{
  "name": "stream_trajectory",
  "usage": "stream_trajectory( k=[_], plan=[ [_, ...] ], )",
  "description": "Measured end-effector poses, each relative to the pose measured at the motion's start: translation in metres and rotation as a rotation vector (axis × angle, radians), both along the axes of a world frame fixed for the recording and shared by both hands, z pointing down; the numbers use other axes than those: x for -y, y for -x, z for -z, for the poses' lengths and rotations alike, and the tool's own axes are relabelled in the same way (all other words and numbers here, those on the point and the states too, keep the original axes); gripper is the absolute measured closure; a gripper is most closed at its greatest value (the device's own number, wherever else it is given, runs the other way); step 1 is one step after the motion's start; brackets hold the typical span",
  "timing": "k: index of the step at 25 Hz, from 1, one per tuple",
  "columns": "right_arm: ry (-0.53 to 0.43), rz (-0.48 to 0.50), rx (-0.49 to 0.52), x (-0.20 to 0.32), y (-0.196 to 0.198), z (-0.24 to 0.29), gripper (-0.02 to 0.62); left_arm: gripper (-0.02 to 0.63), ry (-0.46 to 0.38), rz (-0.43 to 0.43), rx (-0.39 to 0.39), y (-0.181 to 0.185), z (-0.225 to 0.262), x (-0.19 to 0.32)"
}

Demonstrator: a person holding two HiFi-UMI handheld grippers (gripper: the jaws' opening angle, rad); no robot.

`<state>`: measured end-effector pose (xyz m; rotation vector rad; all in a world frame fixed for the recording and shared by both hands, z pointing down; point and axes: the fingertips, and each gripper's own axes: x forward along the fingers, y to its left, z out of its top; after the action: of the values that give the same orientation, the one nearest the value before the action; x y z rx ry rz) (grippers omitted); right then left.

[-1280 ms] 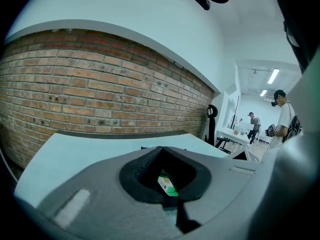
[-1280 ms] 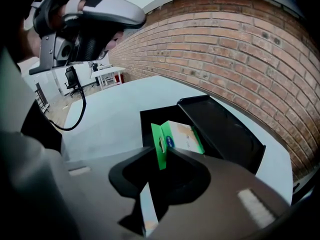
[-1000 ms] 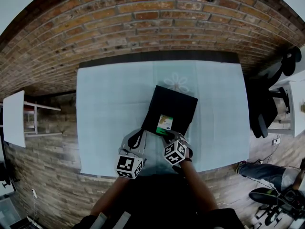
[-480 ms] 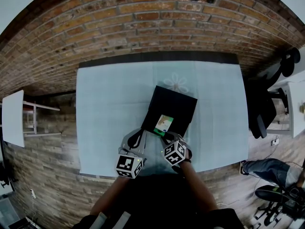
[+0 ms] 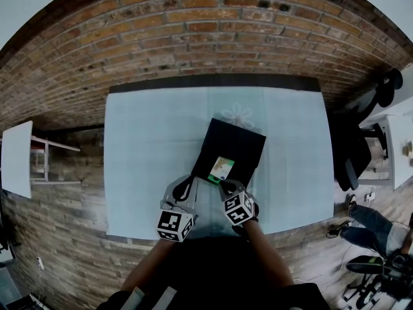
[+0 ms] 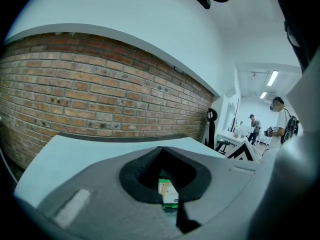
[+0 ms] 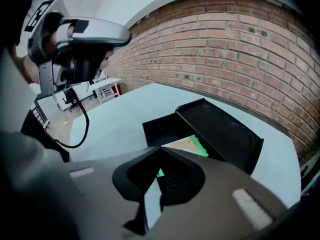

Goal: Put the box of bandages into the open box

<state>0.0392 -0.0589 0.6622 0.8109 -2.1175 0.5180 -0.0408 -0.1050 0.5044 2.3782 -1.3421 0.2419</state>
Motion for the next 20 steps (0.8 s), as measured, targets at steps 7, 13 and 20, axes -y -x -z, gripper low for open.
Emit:
stream_trajectory(
  k=[7, 13, 20],
  plan=[
    [-0.042, -0.062, 0.072, -0.001, 0.005, 0.031, 0.595, 0.607, -0.024, 0.003, -0.005, 0.003, 0.008, -0.01],
    [-0.097, -0.159, 0.15, -0.005, 0.006, 0.062, 0.595, 0.607, -0.044, 0.008, -0.013, 0.009, 0.015, -0.02],
    [-0.124, -0.214, 0.203, -0.019, 0.003, 0.085, 0.595, 0.607, -0.056, 0.006, -0.016, 0.015, 0.02, -0.036]
  ],
)
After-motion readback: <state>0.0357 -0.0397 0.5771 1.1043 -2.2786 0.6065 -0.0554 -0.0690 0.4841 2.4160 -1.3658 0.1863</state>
